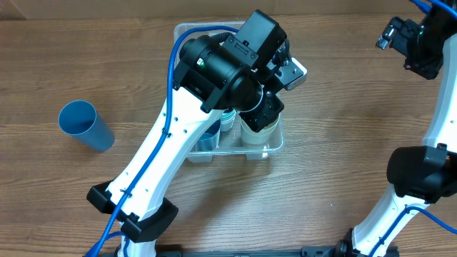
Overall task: Pack container
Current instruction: 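Carry the cream cup to the bin and drop it into the cream cup, then move the left gripper left and grasp the second teal cup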
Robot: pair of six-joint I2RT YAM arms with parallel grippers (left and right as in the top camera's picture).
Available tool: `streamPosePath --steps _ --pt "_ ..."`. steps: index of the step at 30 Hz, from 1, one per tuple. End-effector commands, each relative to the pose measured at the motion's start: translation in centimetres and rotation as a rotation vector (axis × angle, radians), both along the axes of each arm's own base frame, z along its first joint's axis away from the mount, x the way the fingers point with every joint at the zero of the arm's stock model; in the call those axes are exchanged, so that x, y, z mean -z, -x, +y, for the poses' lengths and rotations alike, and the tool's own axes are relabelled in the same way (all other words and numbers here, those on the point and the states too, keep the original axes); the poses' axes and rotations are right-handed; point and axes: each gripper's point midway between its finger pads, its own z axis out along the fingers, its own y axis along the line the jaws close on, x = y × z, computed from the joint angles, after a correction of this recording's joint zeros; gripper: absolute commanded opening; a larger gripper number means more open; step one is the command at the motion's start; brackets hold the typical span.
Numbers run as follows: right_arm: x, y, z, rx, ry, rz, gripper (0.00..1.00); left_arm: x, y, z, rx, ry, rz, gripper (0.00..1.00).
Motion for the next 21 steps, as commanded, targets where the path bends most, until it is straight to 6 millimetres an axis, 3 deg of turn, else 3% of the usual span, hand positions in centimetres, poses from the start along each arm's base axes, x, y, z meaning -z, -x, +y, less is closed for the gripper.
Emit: streamPosePath --steps 1,6,8,11,17,19,21 --pt "-1.8 0.1 0.0 0.006 0.012 -0.05 1.0 0.3 0.4 -0.5 0.026 0.006 0.014 0.37" --pt "-1.8 0.1 0.0 0.006 0.012 -0.05 1.0 0.2 0.4 -0.5 0.026 0.006 0.014 0.37" --pt "-1.8 0.1 0.0 0.006 0.012 -0.05 1.0 0.2 0.3 -0.5 0.023 0.004 0.007 0.3" --pt "-1.8 0.1 0.0 0.006 0.012 -0.05 1.0 0.1 -1.7 1.5 -0.122 -0.06 -0.053 0.29" --pt "-1.8 0.1 0.0 0.006 0.012 -0.05 1.0 -4.7 -5.2 11.4 -0.544 -0.061 -0.182 0.51" --pt "-1.8 0.1 0.0 0.006 0.012 -0.05 1.0 -6.5 -6.0 16.0 -0.684 -0.031 -0.211 0.67" --pt "-1.8 0.1 0.0 0.006 0.012 -0.05 1.0 -7.5 -6.4 19.8 -0.793 -0.019 -0.23 0.74"
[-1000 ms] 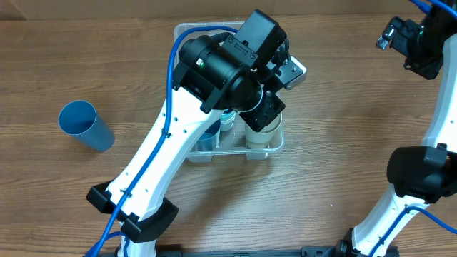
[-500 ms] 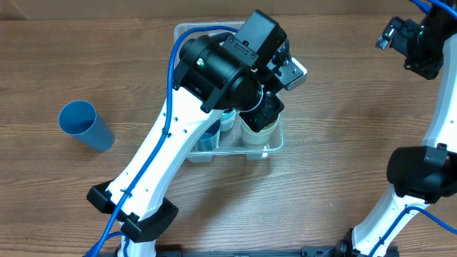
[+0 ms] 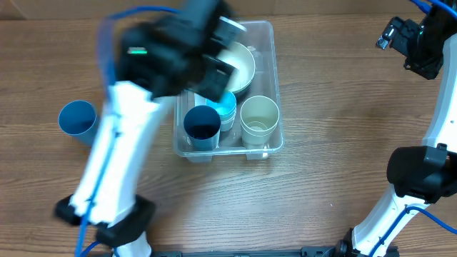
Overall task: Pack container
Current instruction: 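Move the left gripper left and grasp the second teal cup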
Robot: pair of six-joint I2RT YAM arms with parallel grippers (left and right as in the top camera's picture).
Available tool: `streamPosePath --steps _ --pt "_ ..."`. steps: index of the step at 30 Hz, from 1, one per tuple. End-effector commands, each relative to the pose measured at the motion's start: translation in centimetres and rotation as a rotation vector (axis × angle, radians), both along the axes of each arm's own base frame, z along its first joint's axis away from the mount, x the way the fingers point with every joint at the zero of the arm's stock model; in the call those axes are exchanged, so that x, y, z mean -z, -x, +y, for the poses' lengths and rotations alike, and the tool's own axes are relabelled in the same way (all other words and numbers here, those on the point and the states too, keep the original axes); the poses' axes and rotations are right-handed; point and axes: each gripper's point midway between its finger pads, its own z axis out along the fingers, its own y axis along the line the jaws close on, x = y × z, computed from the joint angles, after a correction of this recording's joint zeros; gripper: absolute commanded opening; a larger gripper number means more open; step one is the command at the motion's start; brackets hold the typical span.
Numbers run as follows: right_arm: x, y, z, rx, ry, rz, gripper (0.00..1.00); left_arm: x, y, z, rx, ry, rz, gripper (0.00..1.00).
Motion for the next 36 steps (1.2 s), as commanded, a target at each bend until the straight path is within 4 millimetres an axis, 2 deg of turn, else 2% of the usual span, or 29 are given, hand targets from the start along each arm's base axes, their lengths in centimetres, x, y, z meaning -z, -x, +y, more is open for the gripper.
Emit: streamPosePath --steps 1,3,5,8,12,14,17,23,30,34,35,36 --pt "-1.8 0.1 0.0 0.006 0.012 -0.05 1.0 -4.0 0.2 8.7 -0.276 0.032 -0.11 0.76" --pt "-1.8 0.1 0.0 0.006 0.012 -0.05 1.0 -3.8 0.3 12.3 -0.376 0.022 -0.099 0.77" --pt "-1.8 0.1 0.0 0.006 0.013 -0.05 1.0 -2.6 0.9 15.0 -0.453 -0.005 -0.057 0.77" --pt "-1.8 0.1 0.0 0.006 0.013 -0.05 1.0 1.2 3.3 19.8 -0.628 -0.082 0.069 0.76" --pt "-1.8 0.1 0.0 0.006 0.013 -0.05 1.0 5.5 5.2 23.3 -0.806 -0.125 0.209 0.73" --pt "-1.8 0.1 0.0 0.006 0.013 -0.05 1.0 7.1 4.9 24.1 -0.841 -0.122 0.232 0.73" --pt "-1.8 0.1 0.0 0.006 0.012 -0.05 1.0 9.7 3.2 25.0 -0.878 -0.108 0.219 0.74" --pt "-1.8 0.1 0.0 0.006 0.013 -0.049 1.0 14.2 0.6 25.3 -0.84 -0.101 0.183 0.75" --pt "-1.8 0.1 0.0 0.006 0.012 -0.05 1.0 18.1 0.3 25.9 -0.835 -0.143 0.202 0.79" --pt "-1.8 0.1 0.0 0.006 0.013 -0.049 1.0 21.1 0.3 25.9 -0.832 -0.152 0.237 0.86" --pt "-1.8 0.1 0.0 0.006 0.013 -0.05 1.0 21.9 0.4 25.9 -0.831 -0.156 0.256 0.85" --pt "-1.8 0.1 0.0 0.006 0.013 -0.05 1.0 23.1 0.5 25.8 -0.826 -0.16 0.292 0.73"
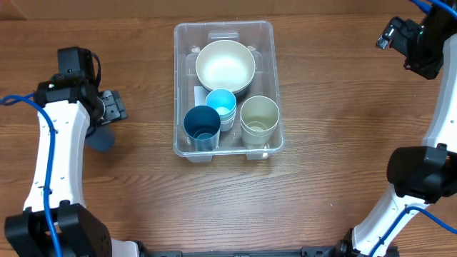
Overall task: Pack container
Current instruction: 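Move the left gripper left and grasp the second teal cup, then carry the teal cup over the bin and stack it into the teal cup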
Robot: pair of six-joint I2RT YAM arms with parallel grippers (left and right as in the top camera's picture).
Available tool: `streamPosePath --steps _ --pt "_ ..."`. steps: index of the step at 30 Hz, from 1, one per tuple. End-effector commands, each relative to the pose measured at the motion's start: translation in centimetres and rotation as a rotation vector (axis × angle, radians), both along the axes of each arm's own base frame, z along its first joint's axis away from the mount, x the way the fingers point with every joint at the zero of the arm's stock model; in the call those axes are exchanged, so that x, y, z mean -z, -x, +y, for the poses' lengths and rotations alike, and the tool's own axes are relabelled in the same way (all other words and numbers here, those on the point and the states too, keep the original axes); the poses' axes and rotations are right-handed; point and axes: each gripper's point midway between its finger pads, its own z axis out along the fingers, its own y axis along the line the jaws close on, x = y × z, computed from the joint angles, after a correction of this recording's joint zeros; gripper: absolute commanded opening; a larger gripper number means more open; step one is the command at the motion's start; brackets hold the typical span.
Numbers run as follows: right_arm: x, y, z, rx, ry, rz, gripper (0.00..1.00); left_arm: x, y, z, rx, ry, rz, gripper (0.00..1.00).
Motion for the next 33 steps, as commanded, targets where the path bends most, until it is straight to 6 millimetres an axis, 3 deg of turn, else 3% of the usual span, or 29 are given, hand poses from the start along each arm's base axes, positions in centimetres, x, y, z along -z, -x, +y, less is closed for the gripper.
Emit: streamPosePath --steps 1,3,9,12,15,18,21,23,26,33 --pt "-1.8 0.1 0.0 0.006 0.013 -0.05 1.0 3.3 0.6 0.2 0.011 0.004 0.098 0.57" --pt "-1.8 0.1 0.0 0.006 0.013 -0.05 1.0 3.8 0.6 -0.4 0.021 0.044 0.106 0.06" --pt "-1.8 0.1 0.0 0.006 0.013 -0.05 1.0 1.9 -0.4 -1.7 0.047 0.105 0.06 0.04" --pt "-1.8 0.1 0.0 0.006 0.013 -0.049 1.0 -3.8 -1.5 -3.2 0.116 0.12 -0.035 0.04" --pt "-1.8 0.1 0.0 0.006 0.013 -0.05 1.0 -11.3 -2.0 -6.8 0.256 0.138 -0.186 0.04" --pt "-1.8 0.1 0.0 0.006 0.013 -0.05 1.0 -19.4 -1.1 -13.7 0.527 0.191 -0.391 0.04" --pt "-1.8 0.1 0.0 0.006 0.013 -0.05 1.0 -24.0 1.1 -20.1 0.733 0.224 -0.511 0.04" --pt "-1.8 0.1 0.0 0.006 0.013 -0.05 1.0 -25.0 2.8 -23.9 0.852 0.251 -0.53 0.04" --pt "-1.8 0.1 0.0 0.006 0.013 -0.05 1.0 -24.1 5.0 -28.2 0.984 0.268 -0.483 0.04" --pt "-1.8 0.1 0.0 0.006 0.013 -0.05 1.0 -20.9 6.7 -28.7 0.988 0.208 -0.325 0.04"
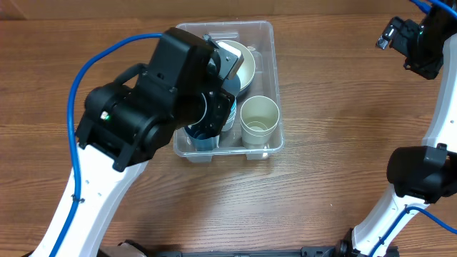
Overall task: Pack container
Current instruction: 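Carry the teal cup over the bin and stack it into the teal cup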
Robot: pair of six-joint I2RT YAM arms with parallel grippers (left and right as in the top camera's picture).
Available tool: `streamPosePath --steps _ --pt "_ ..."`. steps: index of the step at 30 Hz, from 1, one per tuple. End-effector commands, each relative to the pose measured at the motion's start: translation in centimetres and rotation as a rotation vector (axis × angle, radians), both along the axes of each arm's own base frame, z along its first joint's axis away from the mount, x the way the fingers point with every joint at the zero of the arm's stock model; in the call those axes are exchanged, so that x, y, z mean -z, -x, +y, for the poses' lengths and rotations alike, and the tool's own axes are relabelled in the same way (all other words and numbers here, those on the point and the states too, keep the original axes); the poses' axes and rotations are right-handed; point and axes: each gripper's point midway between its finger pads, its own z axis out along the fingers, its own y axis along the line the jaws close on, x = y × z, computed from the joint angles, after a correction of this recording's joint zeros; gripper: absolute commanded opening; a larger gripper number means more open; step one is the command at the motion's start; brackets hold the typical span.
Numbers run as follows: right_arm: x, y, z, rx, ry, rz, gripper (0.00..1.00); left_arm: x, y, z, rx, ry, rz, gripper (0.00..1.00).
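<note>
The clear plastic container (268,86) sits at the table's middle back. Inside it I see a cream bowl (245,66), a cream cup (258,118), a sliver of a light blue cup (230,108) and the lower part of a dark blue cup (202,138). My left arm (171,93) hangs over the container's left half, and its bulk hides its own gripper and whatever is in it. No loose blue cup shows on the table. The right gripper (389,37) is raised at the far right; its jaws are too small to read.
The right arm's base (421,171) stands at the right edge. Bare wood lies left and in front of the container.
My left arm was at the table's left, its gripper by the loose blue cup. It is now over the container's left half, and that cup no longer shows on the table. The right arm is unchanged.
The left arm was over the container while a blue cup lay at the far left. It then showed blurred between the two, then with its gripper at that cup. Now it is back over the container and the cup's spot is bare.
</note>
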Motion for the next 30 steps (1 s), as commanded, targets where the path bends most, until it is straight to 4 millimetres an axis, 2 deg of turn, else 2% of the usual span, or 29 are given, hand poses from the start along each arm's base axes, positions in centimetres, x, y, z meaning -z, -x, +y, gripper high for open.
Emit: streamPosePath --steps 1,8,14,19,25,30 --pt "-1.8 0.1 0.0 0.006 0.013 -0.049 1.0 0.8 0.5 1.0 -0.023 -0.056 0.027 0.04" --pt "-1.8 0.1 0.0 0.006 0.013 -0.049 1.0 2.2 2.0 2.5 -0.064 -0.115 0.113 0.04" --pt "-1.8 0.1 0.0 0.006 0.013 -0.049 1.0 3.6 2.7 3.0 -0.077 -0.154 0.181 0.04" --pt "-1.8 0.1 0.0 0.006 0.013 -0.049 1.0 5.8 2.0 2.5 -0.076 -0.195 0.235 0.04" --pt "-1.8 0.1 0.0 0.006 0.013 -0.049 1.0 9.5 0.7 1.8 -0.078 -0.271 0.329 0.04" --pt "-1.8 0.1 0.0 0.006 0.013 -0.049 1.0 10.6 0.5 1.9 -0.084 -0.309 0.36 0.05"
